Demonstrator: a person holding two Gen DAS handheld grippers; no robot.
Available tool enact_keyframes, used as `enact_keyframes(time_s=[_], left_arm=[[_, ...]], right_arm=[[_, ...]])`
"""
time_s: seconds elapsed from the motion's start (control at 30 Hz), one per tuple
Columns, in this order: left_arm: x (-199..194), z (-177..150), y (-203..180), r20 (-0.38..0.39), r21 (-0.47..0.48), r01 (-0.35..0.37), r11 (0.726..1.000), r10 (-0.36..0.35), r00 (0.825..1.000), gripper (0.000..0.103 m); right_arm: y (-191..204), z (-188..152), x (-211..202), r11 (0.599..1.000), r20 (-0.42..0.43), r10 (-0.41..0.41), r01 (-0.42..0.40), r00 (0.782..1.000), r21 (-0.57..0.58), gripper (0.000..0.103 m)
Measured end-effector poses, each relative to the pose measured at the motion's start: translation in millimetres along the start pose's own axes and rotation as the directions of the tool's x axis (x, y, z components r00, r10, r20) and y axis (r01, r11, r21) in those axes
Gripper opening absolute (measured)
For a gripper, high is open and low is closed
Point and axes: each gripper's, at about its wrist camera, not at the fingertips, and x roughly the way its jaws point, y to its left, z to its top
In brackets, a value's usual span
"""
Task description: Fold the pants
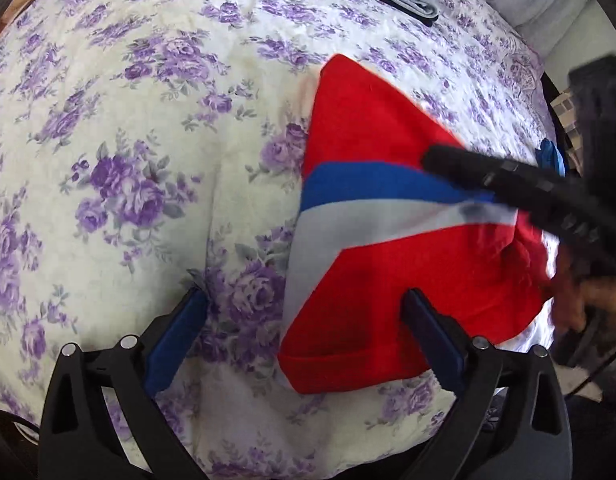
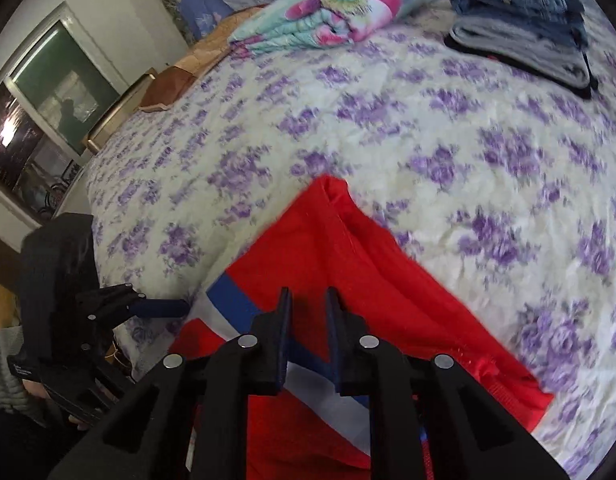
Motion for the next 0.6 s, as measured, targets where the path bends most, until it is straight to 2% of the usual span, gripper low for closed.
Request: enact_keyframes(time_s=[0.07, 0.17, 0.2, 0.27, 0.3, 0.37, 0.43, 0.6], left_arm=[[-1.8, 4.2, 0.9, 0.002, -0.001, 0.011, 1.000, -0.011, 1.000, 0.097], [-11.8, 10.5, -0.3, 0.029, 0.009, 0.039, 0.999, -0.040, 0.999, 0.095], [-17.0, 11.3, -0.7, 0.041, 0.013, 0.057, 0.998, -0.057, 0.998, 0.095], [-25.4, 18.1, -2.6, 0.065, 0.026, 0.086, 0.996, -0.087, 0.994, 0.095], [-27.7, 23.0, -4.3, 0.074, 0.035, 0.094, 0.995, -0.096, 0.993, 0.095], [-28.6, 30.1, -5.8, 0.082, 0.047, 0.103, 0.994, -0.106, 0.991, 0.095], [-24.8, 36.4, -5.3, 0.076, 0.046, 0.108, 0.993, -0.111, 0.991, 0.095], [-12.0, 43.4, -5.4, 0.050, 0.031, 0.127, 0.991, -0.129, 0.990, 0.095]], right_arm=[[1.2, 1.9, -9.0, 1.000, 0.016, 0.001, -0.001, 1.000, 0.023, 0.016], [7.6, 1.3, -41.9, 1.000, 0.092, -0.009, 0.009, 0.996, 0.003, 0.023], [5.8, 0.4, -53.7, 1.000, 0.113, -0.018, 0.017, 0.993, 0.008, 0.027], [-3.1, -6.0, -77.9, 0.998, 0.164, -0.051, 0.044, 0.985, 0.047, 0.043], [-9.6, -11.5, -89.0, 0.995, 0.184, -0.069, 0.055, 0.981, 0.079, 0.045], [-25.6, -26.3, -108.2, 0.986, 0.213, -0.107, 0.075, 0.971, 0.152, 0.056], [-40.3, -45.7, -123.9, 0.970, 0.239, -0.141, 0.087, 0.961, 0.225, 0.064], [-71.1, -98.7, -134.2, 0.909, 0.249, -0.123, 0.008, 0.961, 0.417, 0.064]])
